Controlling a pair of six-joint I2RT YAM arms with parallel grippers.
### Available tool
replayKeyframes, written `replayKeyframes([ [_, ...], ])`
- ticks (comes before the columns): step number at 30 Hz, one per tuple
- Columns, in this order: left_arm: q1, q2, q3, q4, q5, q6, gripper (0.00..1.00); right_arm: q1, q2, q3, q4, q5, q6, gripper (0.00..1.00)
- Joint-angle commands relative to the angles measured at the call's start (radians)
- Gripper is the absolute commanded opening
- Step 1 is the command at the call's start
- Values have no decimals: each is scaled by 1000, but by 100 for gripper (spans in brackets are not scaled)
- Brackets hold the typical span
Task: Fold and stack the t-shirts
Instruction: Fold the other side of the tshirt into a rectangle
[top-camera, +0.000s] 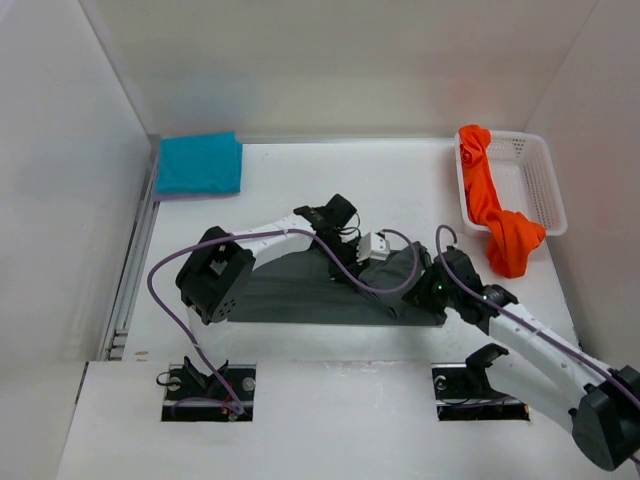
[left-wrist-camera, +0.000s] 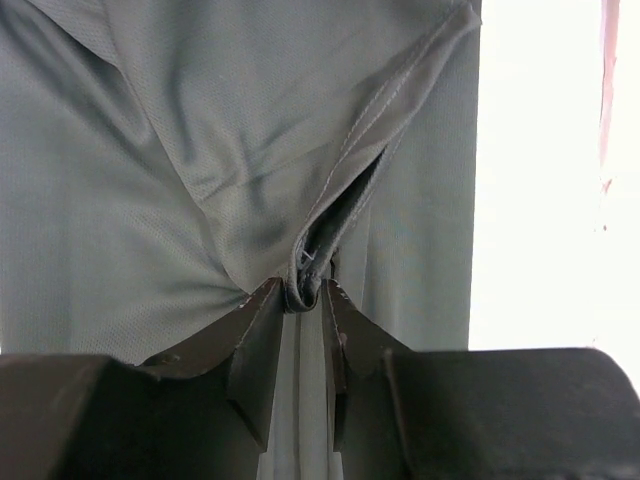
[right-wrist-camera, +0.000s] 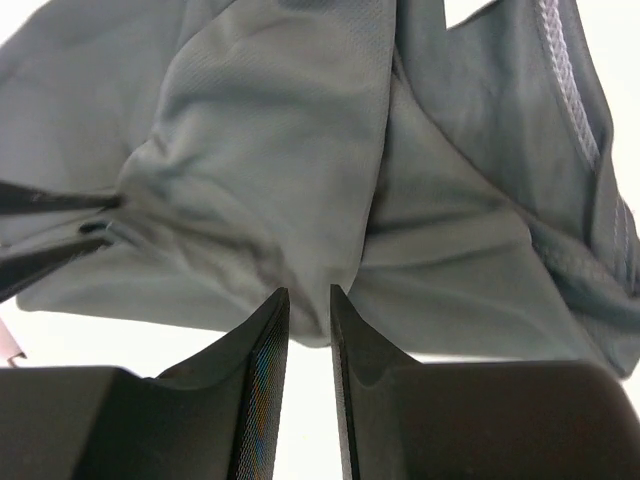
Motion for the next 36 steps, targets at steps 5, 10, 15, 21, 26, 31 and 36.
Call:
replayKeyframes([
  [5,10,-71,-17,-121,24,169,23,-2,145,64,186,-50,-39,22],
  [10,26,-72,-3,-187,41,207,29,43,107,-2,149,-61,22,11],
  [15,39,-72,0,-195,41,201,55,46,52,-82,80,-64,73,9],
  [21,113,-103,49,-231,27,152,58,22,-3,-21,2,-41,23,9],
  [26,242,-158,80,-230,15,94,61,-73,-34,97,-54,31,-86,17],
  [31,403,-163,51,-100,-146,-19,61,-214,136,181,47,14,-238,25],
  [36,556,-210,-34,54,-277,-60,61,-293,303,270,117,-32,-338,30],
])
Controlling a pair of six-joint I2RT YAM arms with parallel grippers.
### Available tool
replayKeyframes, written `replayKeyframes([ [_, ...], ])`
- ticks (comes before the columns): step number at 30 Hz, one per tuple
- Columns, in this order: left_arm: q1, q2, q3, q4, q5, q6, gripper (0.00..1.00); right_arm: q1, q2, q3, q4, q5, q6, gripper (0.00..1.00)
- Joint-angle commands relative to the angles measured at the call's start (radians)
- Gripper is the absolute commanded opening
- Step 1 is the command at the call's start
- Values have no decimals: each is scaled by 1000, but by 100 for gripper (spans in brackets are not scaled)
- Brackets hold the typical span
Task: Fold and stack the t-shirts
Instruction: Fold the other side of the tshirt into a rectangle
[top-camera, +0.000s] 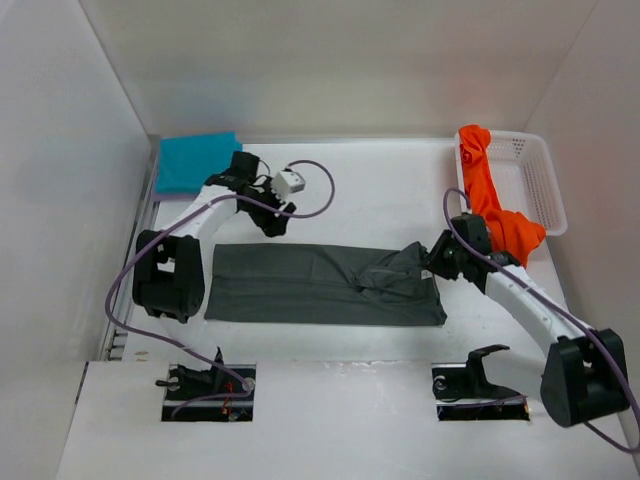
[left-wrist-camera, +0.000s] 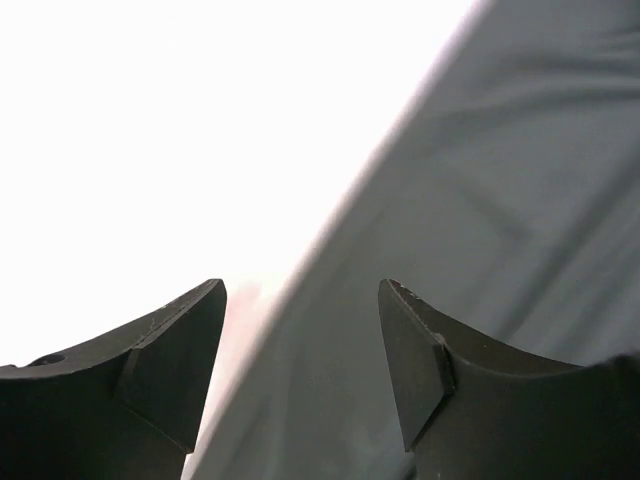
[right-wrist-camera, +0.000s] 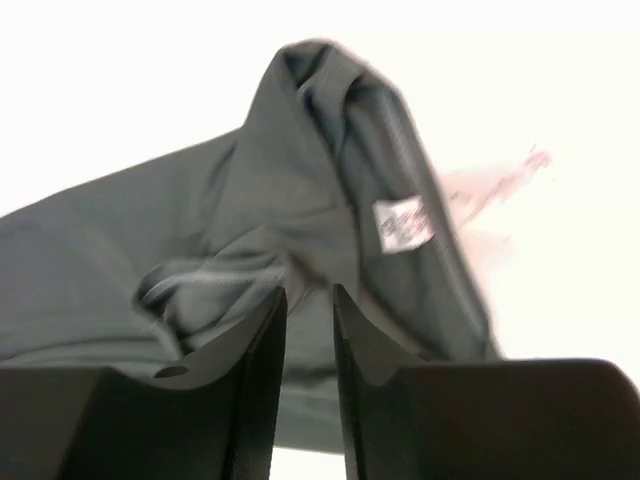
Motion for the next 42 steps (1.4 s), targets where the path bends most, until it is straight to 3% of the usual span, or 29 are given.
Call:
replayKeyframes([
  [1,80,-90,-63,111,-93,-46,62,-32,47,76,55,-34,-108,29],
  [6,73,-115,-114,110,-67,-53,62,-10,-26,20,47,-47,-79,30],
  [10,-56,-83,-71,120,-25,-109,62,-6,-35,-14,93,-67,-59,33],
  [19,-364,91,136,146,150,-176,63,30,109,-24,189,-120,-39,38],
  [34,-485,247,135,188,196,-211,65,44,158,-85,237,-123,-29,33],
  [39,-499,257,136,200,207,-242,56,44,159,-91,257,-123,-19,24],
  [42,-505,260,138,203,200,-248,35,44,159,-96,260,-125,-16,15],
])
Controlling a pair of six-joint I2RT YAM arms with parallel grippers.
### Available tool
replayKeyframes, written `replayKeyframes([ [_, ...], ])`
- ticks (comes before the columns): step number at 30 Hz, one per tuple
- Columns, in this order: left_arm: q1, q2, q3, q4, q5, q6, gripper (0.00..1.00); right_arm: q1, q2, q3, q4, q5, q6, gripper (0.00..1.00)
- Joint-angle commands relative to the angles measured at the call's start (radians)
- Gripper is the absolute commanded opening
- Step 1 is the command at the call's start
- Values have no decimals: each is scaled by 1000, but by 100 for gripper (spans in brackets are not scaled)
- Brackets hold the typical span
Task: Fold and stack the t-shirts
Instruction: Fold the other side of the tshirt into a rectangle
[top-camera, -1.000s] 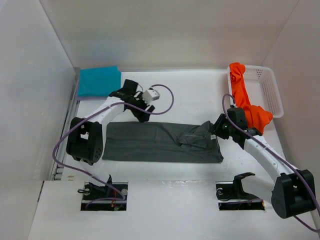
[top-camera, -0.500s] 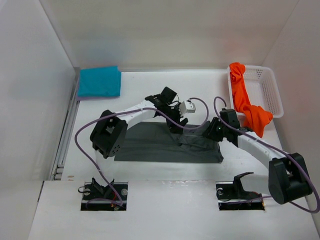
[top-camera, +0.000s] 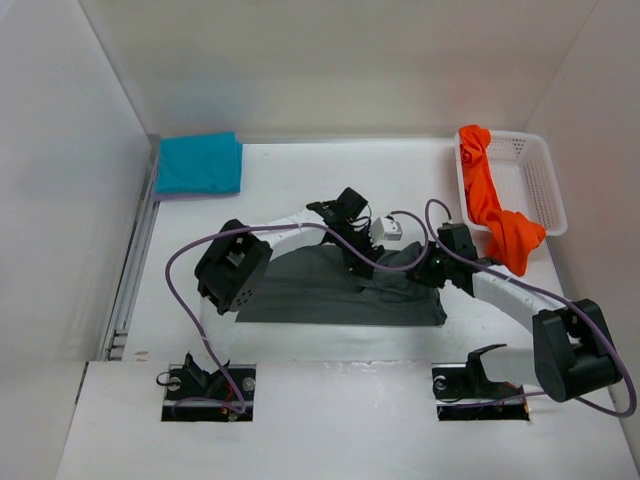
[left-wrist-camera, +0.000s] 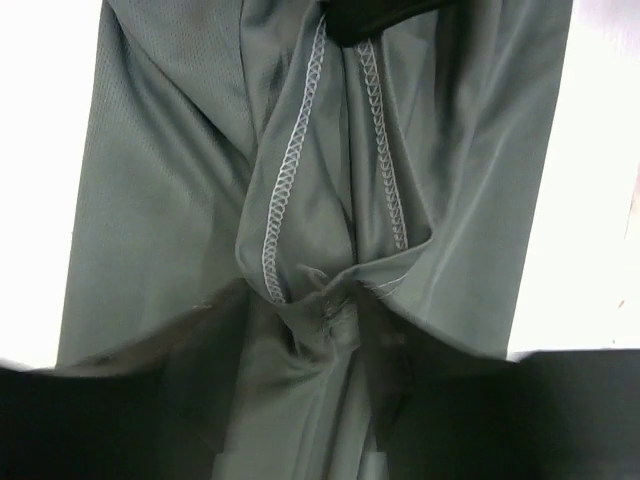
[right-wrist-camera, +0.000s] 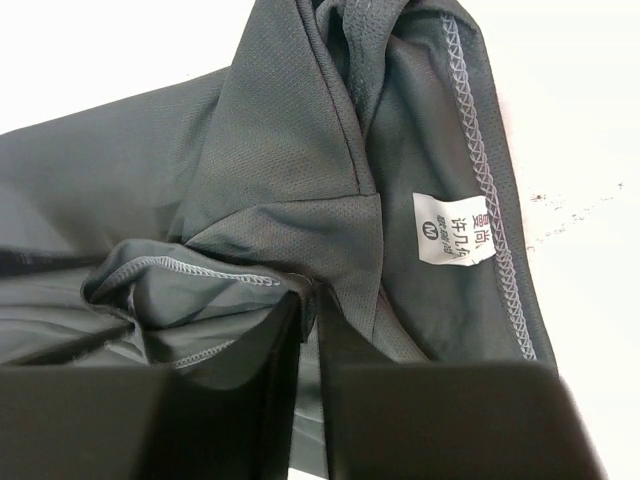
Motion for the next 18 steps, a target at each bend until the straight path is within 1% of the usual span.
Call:
replayKeyframes([
  [1,-5,-4,24,40,32,-20,30,4,-3,-7,58,-9,8,12],
  [2,0,-4,21,46,18,-26,22,4,-4,-8,59,-9,8,9],
  [3,4,-7,21,52,1,-34,16,0,-6,-11,59,-9,8,7],
  [5,18,-10,20,71,-37,-49,10,-13,-9,-18,62,-9,8,6],
  [8,36,-17,14,109,-80,-78,8,-25,-9,-24,64,-9,8,5],
  [12,44,-23,-5,152,-109,-112,7,-25,-9,-24,65,-9,8,6],
  [13,44,-23,-9,158,-113,-118,8,-25,-10,-24,65,-9,8,7],
  [14,44,-23,-15,163,-114,-121,10,-26,-15,-25,65,-9,6,12],
  [15,43,-23,-22,164,-114,-121,11,-29,-21,-27,68,-9,3,21],
  [16,41,-23,-25,166,-114,-120,13,-32,-35,-30,72,-12,0,28],
  [17,40,-23,-29,166,-111,-120,15,-33,-56,-36,75,-15,-3,32],
  [18,38,-24,-34,161,-103,-120,18,-33,-73,-41,75,-17,-6,33],
])
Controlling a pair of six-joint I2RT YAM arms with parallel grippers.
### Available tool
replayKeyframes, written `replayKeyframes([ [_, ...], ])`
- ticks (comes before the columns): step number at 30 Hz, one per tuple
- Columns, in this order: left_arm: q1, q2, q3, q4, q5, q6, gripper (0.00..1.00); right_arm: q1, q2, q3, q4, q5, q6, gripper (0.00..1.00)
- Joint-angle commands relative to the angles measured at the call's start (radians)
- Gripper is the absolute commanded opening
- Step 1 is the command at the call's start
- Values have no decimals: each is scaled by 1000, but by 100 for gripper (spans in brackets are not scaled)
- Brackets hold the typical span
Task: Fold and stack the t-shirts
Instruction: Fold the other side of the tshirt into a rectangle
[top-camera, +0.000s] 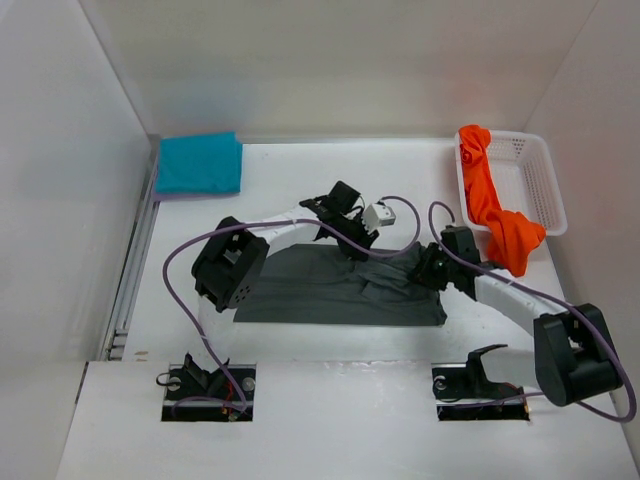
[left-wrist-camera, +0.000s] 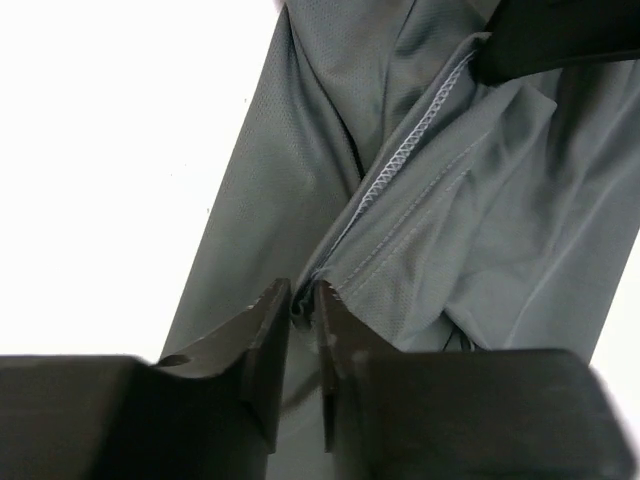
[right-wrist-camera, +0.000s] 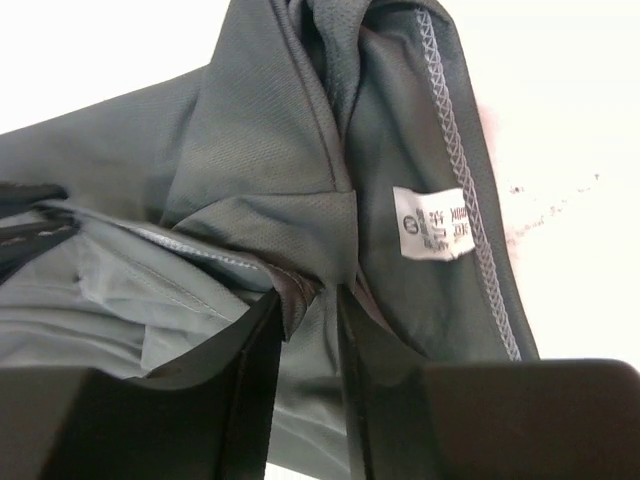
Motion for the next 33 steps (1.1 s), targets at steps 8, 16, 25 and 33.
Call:
replayKeyframes([
  [8,-11,-21,-39,39,6,-25,29,-15,-286,-84,-34,-1,53,33],
  [16,-12,-12,-45,42,-13,-8,28,38,-239,-108,-55,40,105,33],
  [25,-17,-18,-56,42,-15,-5,26,72,-110,-60,-7,45,94,37],
  [33,-15,-18,-53,42,-15,-6,24,112,-44,-26,16,40,103,29],
])
